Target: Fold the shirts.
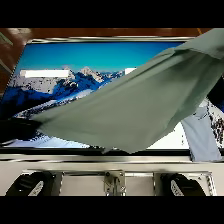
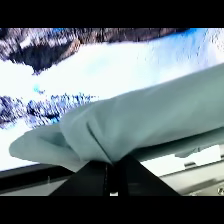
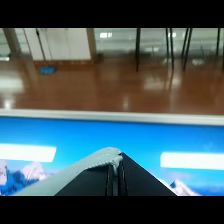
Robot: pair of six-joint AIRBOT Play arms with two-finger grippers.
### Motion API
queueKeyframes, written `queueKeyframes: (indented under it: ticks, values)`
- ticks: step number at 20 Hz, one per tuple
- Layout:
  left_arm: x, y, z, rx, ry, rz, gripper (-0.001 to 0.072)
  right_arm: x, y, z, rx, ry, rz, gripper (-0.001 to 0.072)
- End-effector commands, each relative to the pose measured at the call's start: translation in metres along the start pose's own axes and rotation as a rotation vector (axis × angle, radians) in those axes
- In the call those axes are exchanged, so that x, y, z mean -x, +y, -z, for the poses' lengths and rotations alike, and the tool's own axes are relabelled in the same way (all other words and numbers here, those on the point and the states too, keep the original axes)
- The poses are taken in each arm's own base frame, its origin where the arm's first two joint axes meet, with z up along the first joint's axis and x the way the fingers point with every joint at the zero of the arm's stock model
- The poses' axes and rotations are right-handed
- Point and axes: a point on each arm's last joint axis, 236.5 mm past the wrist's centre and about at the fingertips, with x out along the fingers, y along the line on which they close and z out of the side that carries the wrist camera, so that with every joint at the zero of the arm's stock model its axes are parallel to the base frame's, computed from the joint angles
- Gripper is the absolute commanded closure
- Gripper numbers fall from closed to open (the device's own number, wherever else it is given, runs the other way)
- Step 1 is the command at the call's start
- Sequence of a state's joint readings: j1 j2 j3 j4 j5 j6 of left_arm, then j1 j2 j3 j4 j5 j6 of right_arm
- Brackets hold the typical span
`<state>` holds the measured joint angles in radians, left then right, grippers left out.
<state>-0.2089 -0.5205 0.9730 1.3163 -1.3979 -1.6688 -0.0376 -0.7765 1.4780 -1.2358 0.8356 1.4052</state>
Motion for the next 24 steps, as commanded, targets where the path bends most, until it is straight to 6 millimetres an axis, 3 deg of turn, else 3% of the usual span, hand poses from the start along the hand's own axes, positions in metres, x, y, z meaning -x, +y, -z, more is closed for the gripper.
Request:
queueKeyframes:
  ticks: [1,3,6,8,10,12,13,14,15,16,17,19,21,23,24]
  values:
    - [-0.081,-0.019,0.055,0.215,0.124,0.182,0.0663,-0.087,-0.008,0.066,-0.121,0.187,-0.051,0.0652]
    - [-0.118,-0.02,0.069,0.351,0.101,0.243,0.0663,-0.142,-0.006,0.145,-0.157,0.392,-0.078,0.0652]
    - [-0.155,0.005,0.077,0.455,0.046,0.193,0.0663,-0.204,0.017,0.271,-0.223,0.663,-0.125,0.0651]
    - [-0.167,0.018,0.066,0.482,-0.006,0.162,0.0663,-0.227,0.032,0.337,-0.278,0.778,-0.126,0.0652]
    - [-0.179,0.03,0.054,0.511,-0.052,0.132,0.0663,-0.234,0.045,0.382,-0.354,0.868,-0.117,0.0651]
    - [-0.195,0.044,0.049,0.539,-0.075,0.091,0.0662,-0.237,0.053,0.393,-0.422,0.891,-0.128,0.0633]
    - [-0.2,0.048,0.047,0.547,-0.076,0.077,0.0661,-0.237,0.053,0.387,-0.443,0.879,-0.132,0.0535]
    - [-0.203,0.051,0.044,0.551,-0.074,0.07,0.0623,-0.234,0.05,0.374,-0.445,0.865,-0.137,0.0256]
    - [-0.202,0.054,0.036,0.541,-0.079,0.064,0.0399,-0.227,0.043,0.358,-0.426,0.85,-0.146,0.0093]
    - [-0.197,0.061,0.026,0.526,-0.088,0.056,0.0161,-0.217,0.033,0.341,-0.403,0.841,-0.15,0.0087]
    - [-0.188,0.071,0.018,0.524,-0.08,0.036,0.0118,-0.201,0.016,0.325,-0.36,0.846,-0.141,0.0087]
    - [-0.16,0.107,0.023,0.517,0.02,-0.056,0.0117,-0.152,-0.039,0.315,-0.249,0.94,-0.038,0.0087]
    - [-0.129,0.134,0.055,0.494,0.186,-0.117,0.0124,-0.073,-0.1,0.327,-0.236,1.171,0.111,0.0088]
    - [-0.111,0.131,0.102,0.491,0.373,-0.066,0.0125,-0.015,-0.124,0.343,-0.348,1.304,0.14,0.0088]
    - [-0.108,0.127,0.124,0.52,0.443,-0.04,0.0124,0.0,-0.131,0.351,-0.428,1.307,0.157,0.0088]
